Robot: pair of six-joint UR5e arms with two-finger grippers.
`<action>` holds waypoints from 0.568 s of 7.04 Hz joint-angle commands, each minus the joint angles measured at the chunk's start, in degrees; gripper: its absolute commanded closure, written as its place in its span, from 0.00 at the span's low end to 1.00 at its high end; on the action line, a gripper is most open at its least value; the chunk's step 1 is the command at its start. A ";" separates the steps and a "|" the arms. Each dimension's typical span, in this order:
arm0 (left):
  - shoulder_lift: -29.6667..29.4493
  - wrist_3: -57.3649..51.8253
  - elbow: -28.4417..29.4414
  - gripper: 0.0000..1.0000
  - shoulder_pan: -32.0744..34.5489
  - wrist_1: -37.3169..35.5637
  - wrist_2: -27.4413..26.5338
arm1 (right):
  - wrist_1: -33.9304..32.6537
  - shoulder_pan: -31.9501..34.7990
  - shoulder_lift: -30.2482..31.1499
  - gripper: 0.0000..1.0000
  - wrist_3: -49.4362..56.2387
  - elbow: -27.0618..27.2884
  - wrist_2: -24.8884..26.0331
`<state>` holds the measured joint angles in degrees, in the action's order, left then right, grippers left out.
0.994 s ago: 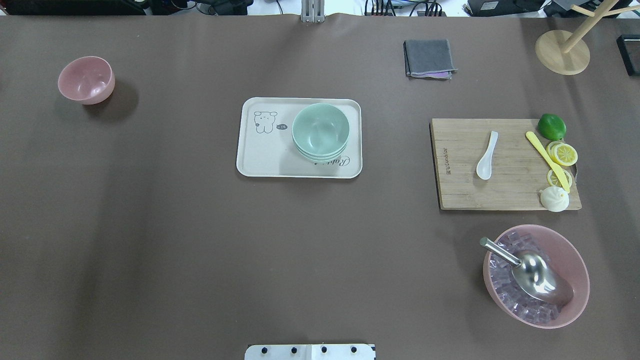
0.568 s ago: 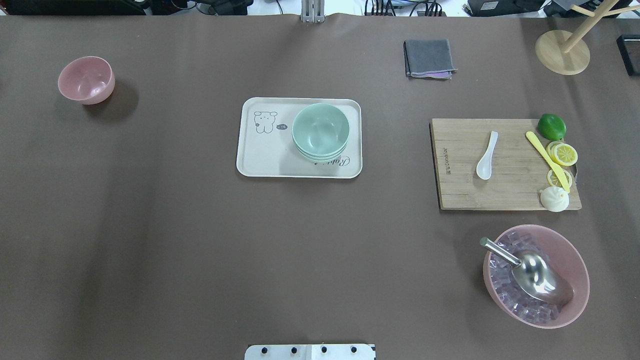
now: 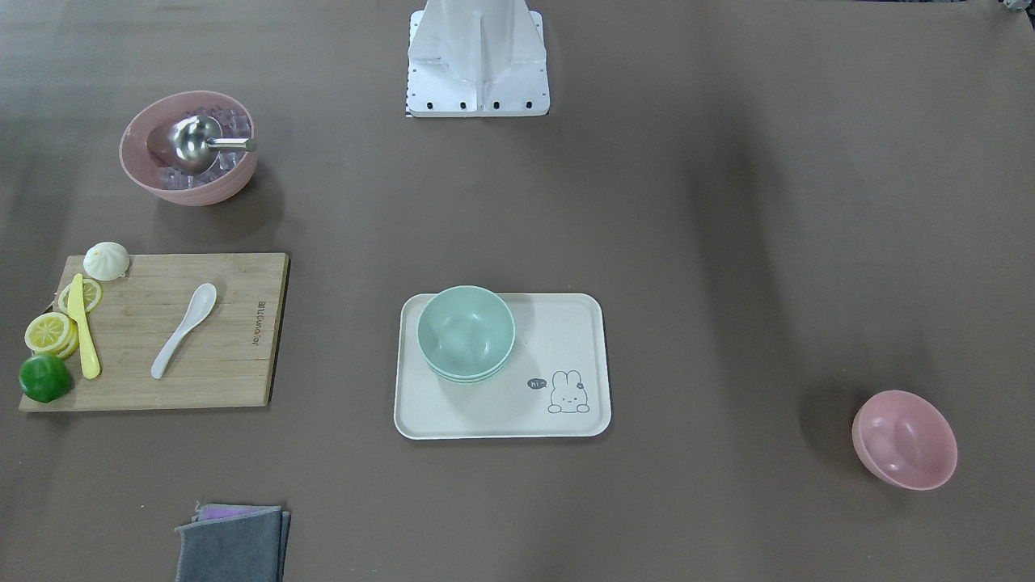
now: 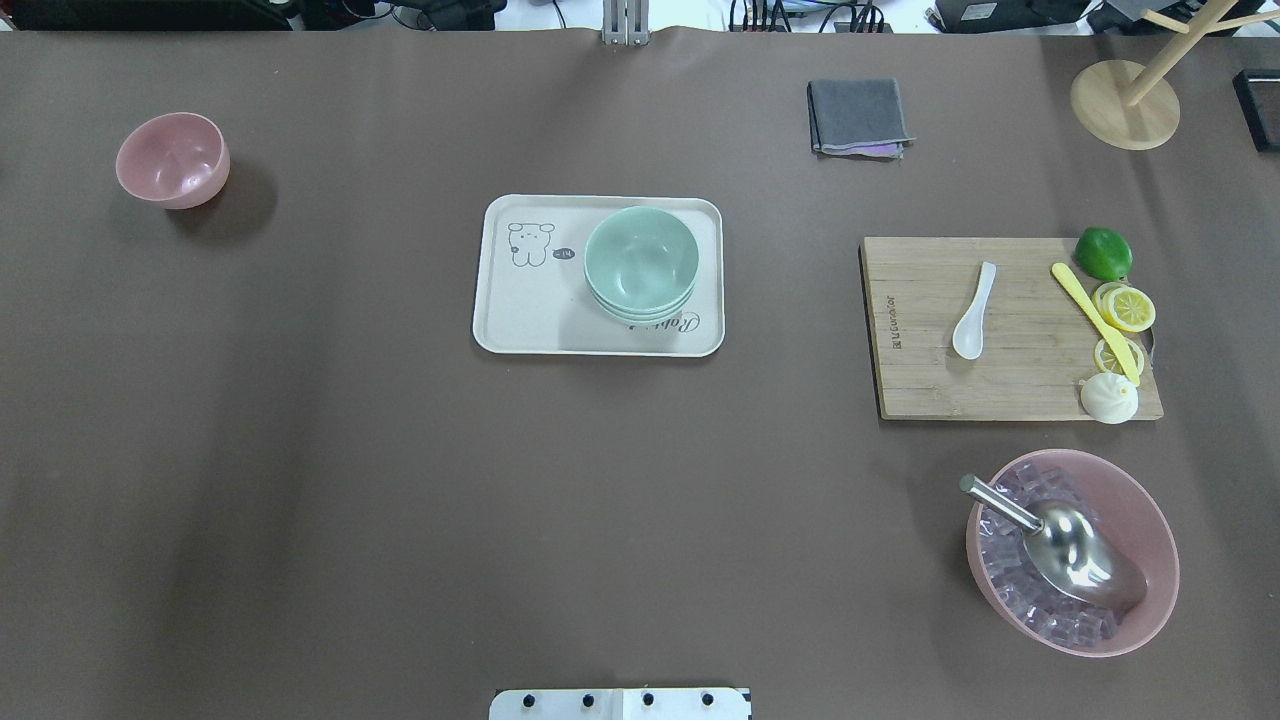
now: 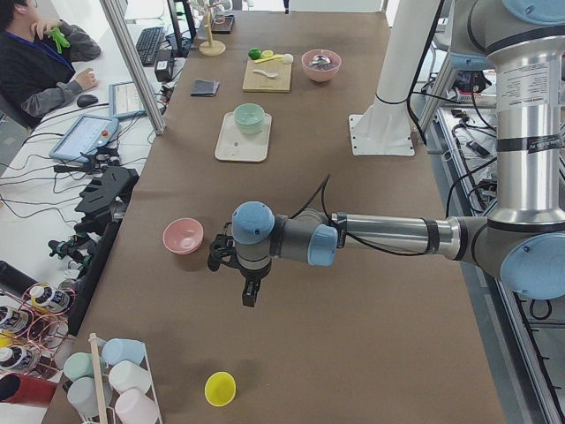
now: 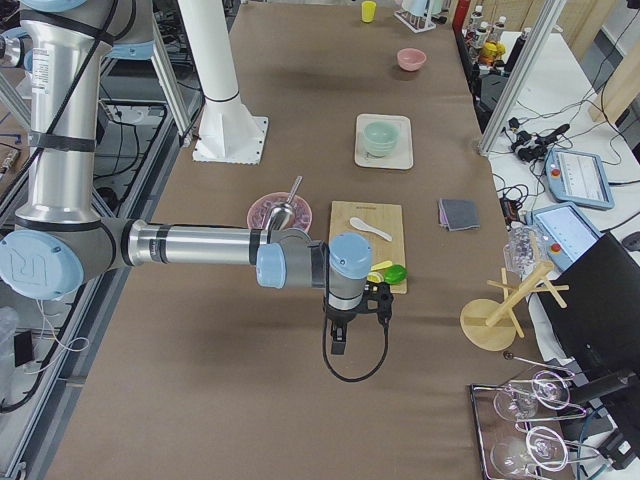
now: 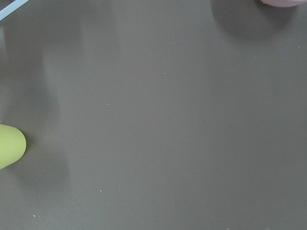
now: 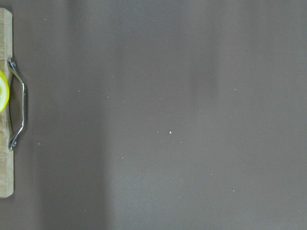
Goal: Stack pink bowl on green and place spoon
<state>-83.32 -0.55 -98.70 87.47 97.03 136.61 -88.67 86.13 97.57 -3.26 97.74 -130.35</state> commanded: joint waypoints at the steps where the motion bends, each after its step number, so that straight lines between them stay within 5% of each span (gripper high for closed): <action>1: -0.26 0.38 -2.01 0.01 -0.02 -0.09 0.15 | -0.19 0.09 1.12 0.00 0.10 5.22 -0.08; 4: -2.01 0.20 -3.34 0.01 -0.02 3.14 0.23 | 1.03 0.00 0.25 0.00 -0.51 9.38 0.10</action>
<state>-84.34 -0.33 -101.54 87.45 98.07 136.87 -88.49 86.15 98.12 -3.34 105.47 -130.33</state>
